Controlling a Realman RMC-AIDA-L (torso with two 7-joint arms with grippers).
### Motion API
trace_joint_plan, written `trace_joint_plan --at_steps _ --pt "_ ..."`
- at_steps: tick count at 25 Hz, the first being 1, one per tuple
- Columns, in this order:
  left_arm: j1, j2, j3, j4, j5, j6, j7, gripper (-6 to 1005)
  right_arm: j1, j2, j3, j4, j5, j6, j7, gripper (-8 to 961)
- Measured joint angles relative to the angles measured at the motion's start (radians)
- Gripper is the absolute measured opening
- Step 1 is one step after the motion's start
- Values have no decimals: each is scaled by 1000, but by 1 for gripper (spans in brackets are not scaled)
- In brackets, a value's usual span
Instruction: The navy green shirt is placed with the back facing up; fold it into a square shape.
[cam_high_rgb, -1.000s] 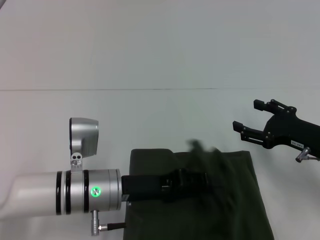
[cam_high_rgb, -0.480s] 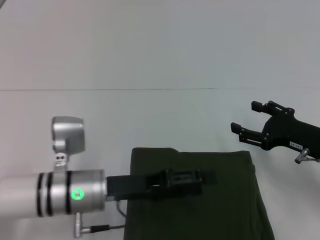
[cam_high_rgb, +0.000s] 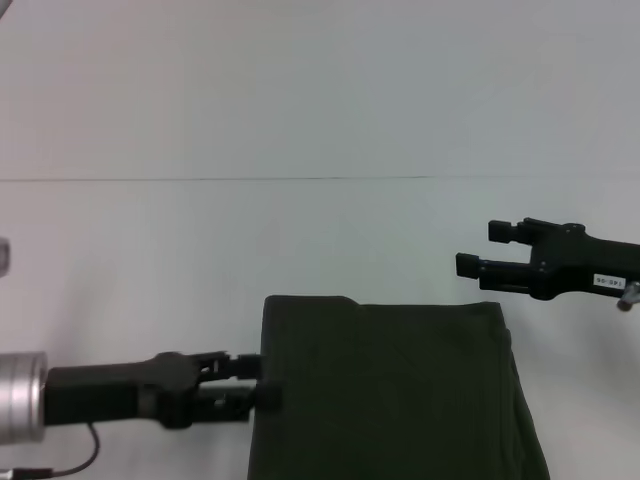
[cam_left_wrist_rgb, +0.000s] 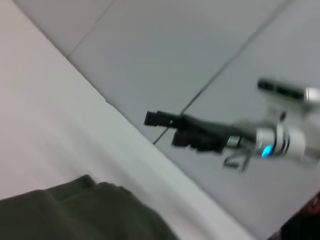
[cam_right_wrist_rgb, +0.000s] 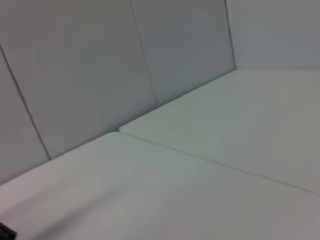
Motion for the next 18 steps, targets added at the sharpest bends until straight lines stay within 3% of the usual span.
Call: trace_joint_plan --at_steps 4,11,15,18 --pt "56 -15 7 64 7 16 162 859 -5 -12 4 -118 -77 -99 251 884" --pt "79 -19 0 70 8 16 270 860 47 -69 -1 -140 -284 -176 665 882" --pt "80 -18 2 71 11 18 324 860 69 -96 6 -131 -346 -213 715 882" --pt "86 -19 2 73 12 20 384 860 62 -98 9 -139 -316 -253 630 882"
